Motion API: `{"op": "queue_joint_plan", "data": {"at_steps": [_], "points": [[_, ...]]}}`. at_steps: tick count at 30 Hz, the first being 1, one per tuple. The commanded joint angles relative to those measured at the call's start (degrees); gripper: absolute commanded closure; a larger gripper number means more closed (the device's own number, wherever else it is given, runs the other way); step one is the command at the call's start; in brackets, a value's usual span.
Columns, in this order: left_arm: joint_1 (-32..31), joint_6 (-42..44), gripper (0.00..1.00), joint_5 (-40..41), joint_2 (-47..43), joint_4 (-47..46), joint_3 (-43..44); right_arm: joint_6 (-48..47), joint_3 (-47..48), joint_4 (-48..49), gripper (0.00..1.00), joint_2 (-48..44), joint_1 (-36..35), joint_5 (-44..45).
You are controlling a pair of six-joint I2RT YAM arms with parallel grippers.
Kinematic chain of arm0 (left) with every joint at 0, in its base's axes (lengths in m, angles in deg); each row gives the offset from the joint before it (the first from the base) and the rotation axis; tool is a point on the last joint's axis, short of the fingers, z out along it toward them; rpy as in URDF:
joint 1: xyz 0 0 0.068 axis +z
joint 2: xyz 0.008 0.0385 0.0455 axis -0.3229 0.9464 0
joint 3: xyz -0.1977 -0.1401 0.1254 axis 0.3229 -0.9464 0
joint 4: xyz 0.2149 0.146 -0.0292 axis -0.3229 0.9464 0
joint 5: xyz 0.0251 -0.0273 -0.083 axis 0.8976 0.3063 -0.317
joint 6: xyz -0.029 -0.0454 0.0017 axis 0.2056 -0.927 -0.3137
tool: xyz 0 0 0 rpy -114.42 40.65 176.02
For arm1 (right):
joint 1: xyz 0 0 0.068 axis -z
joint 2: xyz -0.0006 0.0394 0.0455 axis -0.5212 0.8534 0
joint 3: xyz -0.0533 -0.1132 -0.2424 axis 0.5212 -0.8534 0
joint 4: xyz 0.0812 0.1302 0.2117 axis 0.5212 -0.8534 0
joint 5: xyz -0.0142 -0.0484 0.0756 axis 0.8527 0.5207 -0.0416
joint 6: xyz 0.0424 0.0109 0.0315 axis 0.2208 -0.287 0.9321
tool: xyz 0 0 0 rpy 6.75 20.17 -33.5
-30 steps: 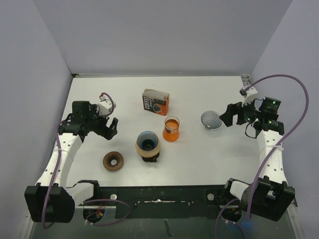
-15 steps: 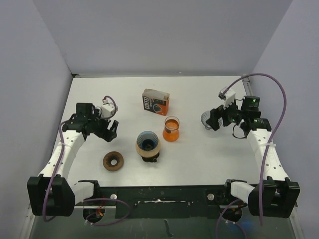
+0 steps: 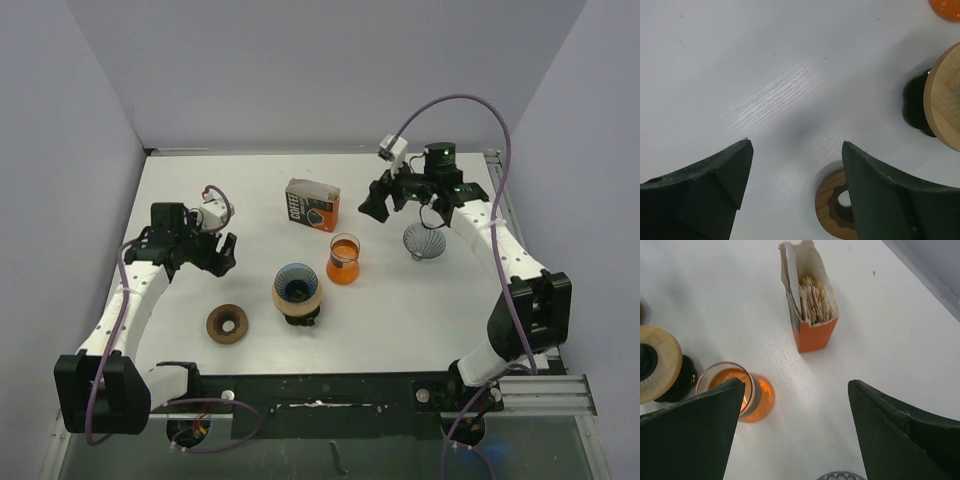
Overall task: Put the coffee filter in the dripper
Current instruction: Pick up the coffee filter from the coffee filter holder.
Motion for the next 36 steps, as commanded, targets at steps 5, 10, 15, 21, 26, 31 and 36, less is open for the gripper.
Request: {"op": "queue_joint_plan", "data": {"at_steps": [5, 10, 15, 21, 26, 31, 36], "points": [[0.1, -0.8, 0.29, -2.6, -4.2, -3.3, 3.4, 2.9, 12.2, 9.3, 0.15, 10.7, -5.6, -0.4], [0.1, -0.9, 0.29, -3.4, -5.6, -3.6, 3.4, 3.1, 18.9, 8.1, 0.16, 17.1, -7.1, -0.4], [0.1, -0.9, 0.29, -3.6, -6.5, -4.1, 2.9, 2.7, 24.1, 6.1, 0.24, 22.0, -8.1, -1.4], [0.1, -0.8, 0.29, -3.6, -7.5, -4.3, 2.4, 2.6, 27.6, 4.5, 0.32, 25.4, -9.4, -2.3], [0.1, -0.5, 0.29, -3.6, -8.3, -4.5, 1.9, 2.7, 30.7, 2.9, 0.40, 27.8, -10.0, -2.6], [0.1, -0.5, 0.29, -3.6, -8.7, -4.5, 1.8, 2.5, 32.5, 1.5, 0.50, 29.4, -10.2, -2.4], [0.1, -0.4, 0.29, -3.7, -8.6, -4.6, 1.8, 2.3, 32.8, 0.9, 0.66, 29.7, -10.3, -3.1]]}}
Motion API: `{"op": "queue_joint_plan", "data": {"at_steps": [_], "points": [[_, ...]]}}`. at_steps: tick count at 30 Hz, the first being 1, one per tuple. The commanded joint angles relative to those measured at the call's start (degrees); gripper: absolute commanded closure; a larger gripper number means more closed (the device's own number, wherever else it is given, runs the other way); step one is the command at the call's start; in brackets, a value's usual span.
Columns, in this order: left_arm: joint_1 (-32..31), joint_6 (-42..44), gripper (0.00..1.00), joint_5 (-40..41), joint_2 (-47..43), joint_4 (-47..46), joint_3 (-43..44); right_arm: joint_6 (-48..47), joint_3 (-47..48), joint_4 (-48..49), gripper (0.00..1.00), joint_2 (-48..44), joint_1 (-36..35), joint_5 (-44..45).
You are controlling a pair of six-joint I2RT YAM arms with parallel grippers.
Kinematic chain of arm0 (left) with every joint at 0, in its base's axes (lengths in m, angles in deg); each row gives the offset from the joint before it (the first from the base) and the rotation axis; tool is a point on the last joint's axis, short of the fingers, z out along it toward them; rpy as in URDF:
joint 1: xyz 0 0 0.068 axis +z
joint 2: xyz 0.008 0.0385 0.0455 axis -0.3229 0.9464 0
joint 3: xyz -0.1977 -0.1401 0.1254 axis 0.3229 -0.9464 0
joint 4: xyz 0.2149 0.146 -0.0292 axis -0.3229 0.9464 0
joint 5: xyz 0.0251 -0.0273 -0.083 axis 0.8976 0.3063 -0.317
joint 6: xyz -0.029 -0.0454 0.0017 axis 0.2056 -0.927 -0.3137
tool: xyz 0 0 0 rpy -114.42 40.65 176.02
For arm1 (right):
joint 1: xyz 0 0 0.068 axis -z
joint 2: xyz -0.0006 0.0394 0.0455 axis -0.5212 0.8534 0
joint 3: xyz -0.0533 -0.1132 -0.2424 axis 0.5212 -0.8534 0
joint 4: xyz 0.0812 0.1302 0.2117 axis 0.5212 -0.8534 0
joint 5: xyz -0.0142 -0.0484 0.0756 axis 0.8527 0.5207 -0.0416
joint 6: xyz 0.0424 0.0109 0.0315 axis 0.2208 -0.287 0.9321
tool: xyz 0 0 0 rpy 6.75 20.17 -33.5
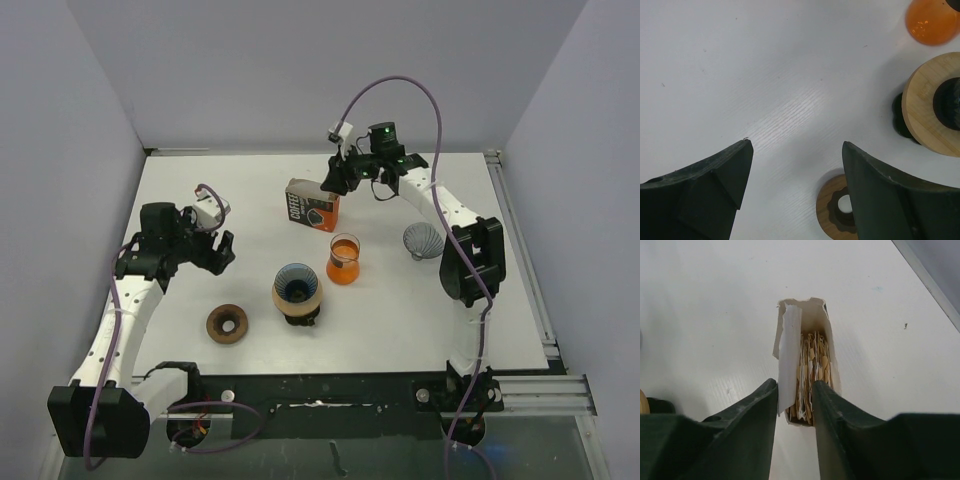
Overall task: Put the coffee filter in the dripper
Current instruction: Pick up the coffee filter from the coffee filter holder.
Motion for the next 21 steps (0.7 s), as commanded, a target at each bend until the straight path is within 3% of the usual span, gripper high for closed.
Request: {"op": "queue_joint_plan", "data": {"at_steps": [1, 9, 21], "points": [[0.1, 0.0, 0.29, -1.7, -1.3, -3.5, 1.5, -0.2, 3.1, 0.1, 0.70, -0.6, -0.2, -1.8], [0.1, 0.2, 0.29, -1.8, -1.1, -3.8, 1.6, -0.7, 4.1, -1.2, 0.92, -2.6, -0.2, -1.8], [0.1, 0.3, 0.29, -1.9, -1.0, -4.1, 2.7, -1.2, 5.1, -4.6, 0.96, -10.0, -0.2, -1.4]]}}
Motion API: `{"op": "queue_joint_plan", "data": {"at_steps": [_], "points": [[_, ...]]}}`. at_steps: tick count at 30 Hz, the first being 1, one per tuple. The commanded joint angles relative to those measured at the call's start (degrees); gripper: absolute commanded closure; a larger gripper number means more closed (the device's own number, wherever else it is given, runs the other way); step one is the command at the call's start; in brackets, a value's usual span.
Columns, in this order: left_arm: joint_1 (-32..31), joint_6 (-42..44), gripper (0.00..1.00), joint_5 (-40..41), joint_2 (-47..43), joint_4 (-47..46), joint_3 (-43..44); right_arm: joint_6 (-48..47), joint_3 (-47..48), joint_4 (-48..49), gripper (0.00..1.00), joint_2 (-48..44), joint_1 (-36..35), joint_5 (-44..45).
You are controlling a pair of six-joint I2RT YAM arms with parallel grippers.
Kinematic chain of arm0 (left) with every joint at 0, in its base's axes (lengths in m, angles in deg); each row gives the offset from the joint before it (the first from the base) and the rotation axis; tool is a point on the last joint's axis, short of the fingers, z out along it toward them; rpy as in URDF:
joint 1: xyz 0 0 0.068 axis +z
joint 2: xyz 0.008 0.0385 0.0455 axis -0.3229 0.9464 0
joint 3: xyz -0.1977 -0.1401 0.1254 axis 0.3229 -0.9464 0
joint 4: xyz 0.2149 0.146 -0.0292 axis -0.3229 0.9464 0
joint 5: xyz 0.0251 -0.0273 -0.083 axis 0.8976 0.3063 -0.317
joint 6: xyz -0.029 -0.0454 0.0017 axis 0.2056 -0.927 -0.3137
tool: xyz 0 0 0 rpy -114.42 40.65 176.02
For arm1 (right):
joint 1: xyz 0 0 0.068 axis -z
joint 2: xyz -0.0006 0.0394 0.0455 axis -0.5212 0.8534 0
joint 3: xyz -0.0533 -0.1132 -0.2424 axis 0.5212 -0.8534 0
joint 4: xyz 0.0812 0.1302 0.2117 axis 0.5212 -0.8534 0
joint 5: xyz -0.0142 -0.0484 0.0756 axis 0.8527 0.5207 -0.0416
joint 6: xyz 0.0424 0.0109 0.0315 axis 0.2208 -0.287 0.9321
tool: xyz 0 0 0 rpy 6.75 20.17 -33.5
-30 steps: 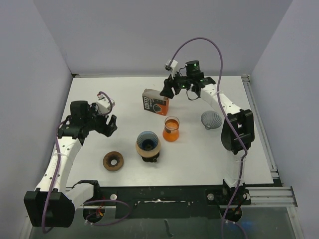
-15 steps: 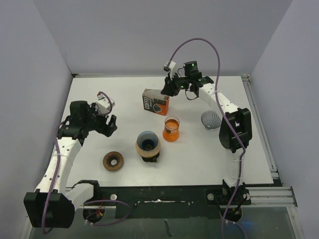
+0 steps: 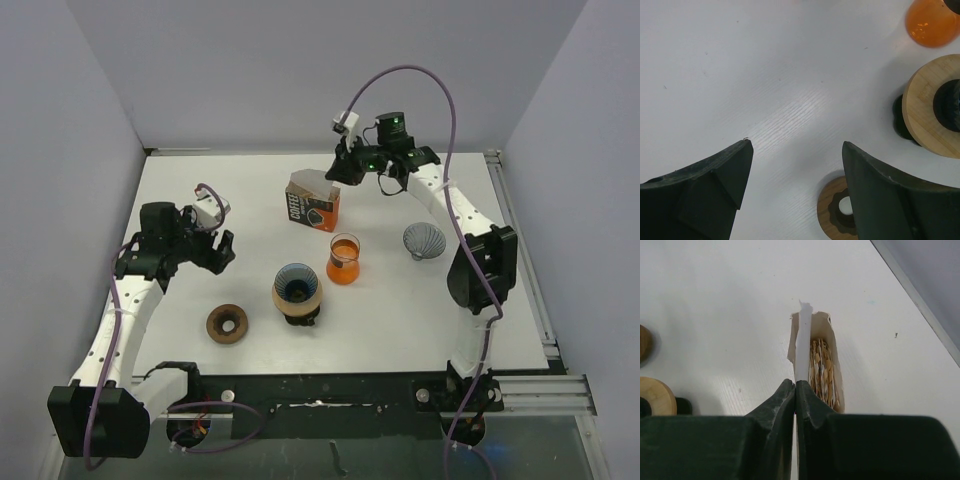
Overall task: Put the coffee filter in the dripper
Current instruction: Pick up the coffee filter from the coffee filter holder, then place the coffee filter in the coffee dripper.
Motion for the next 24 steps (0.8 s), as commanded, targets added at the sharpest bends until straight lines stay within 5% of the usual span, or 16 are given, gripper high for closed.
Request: {"op": "queue_joint_plan", "data": {"at_steps": [1, 17, 24], "points": [[0.1, 0.2, 0.29, -1.7, -1.0, -3.5, 2.9, -1.1, 3.4, -0.6, 0.96, -7.1, -0.2, -0.9], [-1.5, 0.6, 0.29, -17.5, 0.9, -4.0, 17.4, -13.1, -2.8, -13.5, 1.00, -27.5, 0.1, 0.2], [-13.4, 3.2, 0.29, -17.8, 8.7, 2.4, 30.6, -23.8, -8.6, -23.7, 1.00, -37.6, -0.1, -2.4]]}}
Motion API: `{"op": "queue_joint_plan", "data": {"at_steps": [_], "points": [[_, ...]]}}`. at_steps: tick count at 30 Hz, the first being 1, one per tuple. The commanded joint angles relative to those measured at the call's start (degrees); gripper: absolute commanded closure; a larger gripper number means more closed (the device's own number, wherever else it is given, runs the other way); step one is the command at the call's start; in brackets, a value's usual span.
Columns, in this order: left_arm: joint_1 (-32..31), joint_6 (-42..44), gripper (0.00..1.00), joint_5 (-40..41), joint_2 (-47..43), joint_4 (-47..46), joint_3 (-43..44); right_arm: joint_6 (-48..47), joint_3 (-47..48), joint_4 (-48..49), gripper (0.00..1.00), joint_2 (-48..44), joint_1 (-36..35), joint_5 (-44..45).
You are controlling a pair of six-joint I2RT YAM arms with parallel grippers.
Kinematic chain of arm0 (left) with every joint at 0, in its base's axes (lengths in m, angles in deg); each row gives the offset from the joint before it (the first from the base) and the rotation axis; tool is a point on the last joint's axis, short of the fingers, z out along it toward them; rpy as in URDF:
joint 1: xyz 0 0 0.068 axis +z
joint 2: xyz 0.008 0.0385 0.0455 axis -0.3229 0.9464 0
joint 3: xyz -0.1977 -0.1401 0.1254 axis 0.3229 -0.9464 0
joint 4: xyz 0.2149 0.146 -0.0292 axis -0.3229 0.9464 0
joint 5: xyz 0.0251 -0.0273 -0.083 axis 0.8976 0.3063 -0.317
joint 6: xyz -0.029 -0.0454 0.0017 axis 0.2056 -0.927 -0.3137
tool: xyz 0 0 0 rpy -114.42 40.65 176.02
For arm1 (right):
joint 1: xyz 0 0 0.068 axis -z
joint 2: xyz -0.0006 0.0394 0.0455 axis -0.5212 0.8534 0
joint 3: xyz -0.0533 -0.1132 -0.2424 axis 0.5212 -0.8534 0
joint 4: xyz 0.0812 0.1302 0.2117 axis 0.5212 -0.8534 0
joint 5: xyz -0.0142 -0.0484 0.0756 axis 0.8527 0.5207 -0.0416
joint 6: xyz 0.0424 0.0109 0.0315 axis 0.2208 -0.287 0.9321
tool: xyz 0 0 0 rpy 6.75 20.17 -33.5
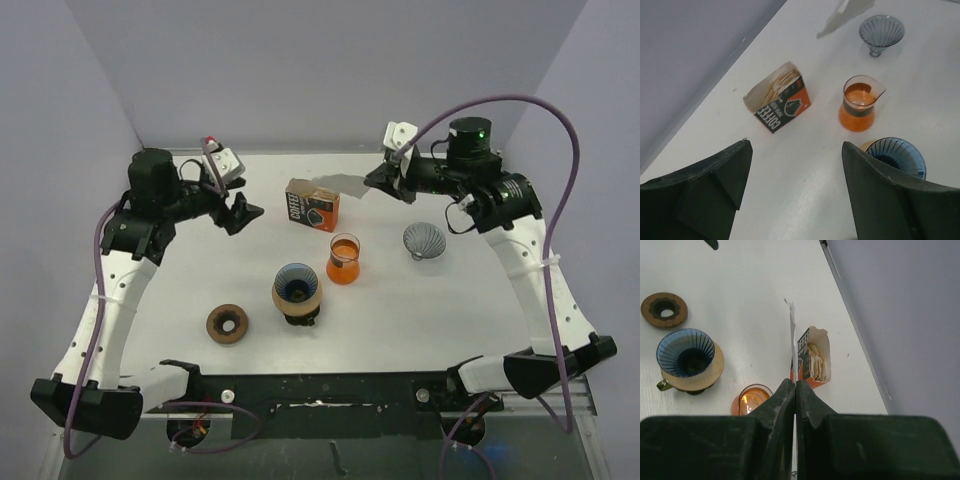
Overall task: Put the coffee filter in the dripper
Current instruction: Place the coffee filter in the coffee dripper.
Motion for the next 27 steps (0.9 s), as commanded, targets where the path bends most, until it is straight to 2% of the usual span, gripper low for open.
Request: {"op": "queue_joint_plan", "data": {"at_steps": [1, 3, 7, 12, 21, 27], "points": [[-9.8, 4.2, 0.29, -1.2, 5.2, 4.6, 9.6, -9.3, -2.3, -8.6, 1.00, -4.6, -0.1, -3.3], [-15.3, 7.1, 0.29, -0.1, 7.8, 7.8, 14.1, -11.8, -2.4, -12.5, 1.00, -5.6, -0.2, -4.6], [-21.7, 11.9, 0.29, -1.7, 12.4, 14.0, 20.1, -14.7, -3.7, -17.3, 1.00, -7.0, -0.3, -6.5], [-26.9, 13.5, 0.29, -3.9, 16.4, 17.6, 22.4, -15.4, -5.9, -18.1, 1.00, -8.5, -0.2, -8.0], [-31.1, 9.2, 0.37, -3.1, 20.1, 10.2, 19.4, -15.4, -7.6, -18.2, 1.00, -9.3, 2.6, -14.6], [-31.3, 6.3, 0.50, -4.7, 20.4, 5.7, 17.6, -14.8, -10.0, -16.9, 1.00, -11.3, 5.6, -17.7]]}}
